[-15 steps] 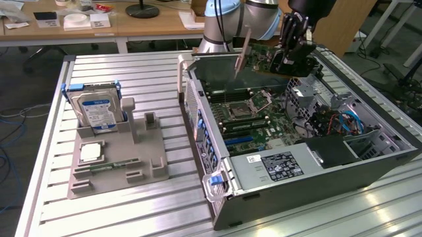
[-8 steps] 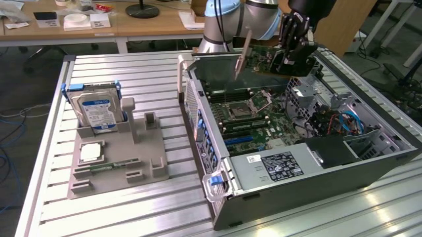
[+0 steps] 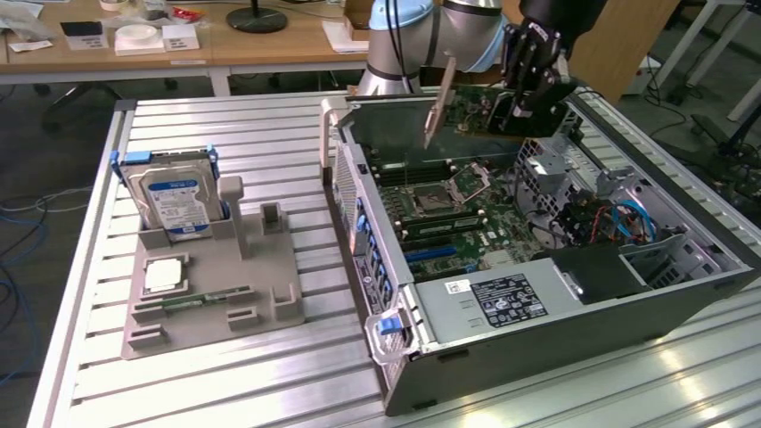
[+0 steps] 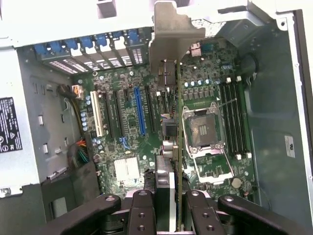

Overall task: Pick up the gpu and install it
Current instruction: 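Insert the gpu into the slot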

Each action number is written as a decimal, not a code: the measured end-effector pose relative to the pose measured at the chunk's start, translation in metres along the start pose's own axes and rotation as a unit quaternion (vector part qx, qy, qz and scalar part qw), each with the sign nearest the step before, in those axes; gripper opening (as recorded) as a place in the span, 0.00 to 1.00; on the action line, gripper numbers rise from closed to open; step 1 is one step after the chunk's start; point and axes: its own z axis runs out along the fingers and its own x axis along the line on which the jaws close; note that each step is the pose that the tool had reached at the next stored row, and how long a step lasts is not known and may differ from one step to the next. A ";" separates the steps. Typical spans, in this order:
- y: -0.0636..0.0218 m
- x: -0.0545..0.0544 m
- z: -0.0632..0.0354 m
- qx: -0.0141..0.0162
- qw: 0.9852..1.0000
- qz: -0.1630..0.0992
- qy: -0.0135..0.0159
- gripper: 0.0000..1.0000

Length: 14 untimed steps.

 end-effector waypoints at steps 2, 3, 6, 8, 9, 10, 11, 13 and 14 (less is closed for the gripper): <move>0.0000 0.000 0.0002 0.000 1.000 -0.009 0.000 0.28; 0.0000 0.000 0.0004 0.000 1.000 -0.014 0.001 0.28; -0.0001 0.000 0.0008 0.000 1.000 -0.028 0.001 0.28; -0.0001 0.000 0.0009 0.000 0.999 -0.036 0.001 0.28; -0.0001 0.000 0.0010 0.000 0.999 -0.039 0.001 0.28; -0.0001 0.000 0.0011 0.000 0.999 -0.041 0.001 0.28; -0.0001 0.000 0.0012 0.000 0.999 -0.042 0.001 0.28; -0.0002 0.000 0.0015 0.001 0.999 -0.042 0.000 0.28; -0.0001 0.000 0.0016 0.001 0.999 -0.042 0.000 0.28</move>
